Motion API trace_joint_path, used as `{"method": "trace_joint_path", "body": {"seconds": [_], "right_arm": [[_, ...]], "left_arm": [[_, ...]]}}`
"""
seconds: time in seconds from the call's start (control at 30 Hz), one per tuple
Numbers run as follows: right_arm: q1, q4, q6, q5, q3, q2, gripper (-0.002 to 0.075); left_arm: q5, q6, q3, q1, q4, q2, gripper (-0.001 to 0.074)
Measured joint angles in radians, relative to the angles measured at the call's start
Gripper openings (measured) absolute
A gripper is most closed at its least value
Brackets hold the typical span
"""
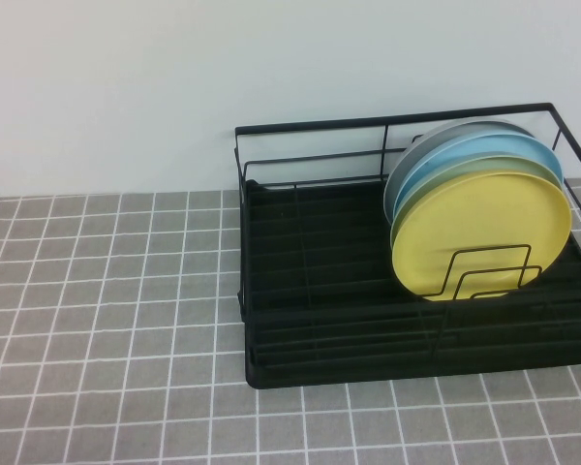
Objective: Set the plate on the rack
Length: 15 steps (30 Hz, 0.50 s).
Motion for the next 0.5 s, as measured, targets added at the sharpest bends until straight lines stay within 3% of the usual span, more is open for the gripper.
{"method": "trace_joint_path", "body": {"seconds": [0.5], "right_arm": [[0.0,0.0,0.0,0.0,0.0,0.0,0.0]], "left_arm": [[0.0,0.0,0.0,-0.002,0.0,0.002,0.0]]}}
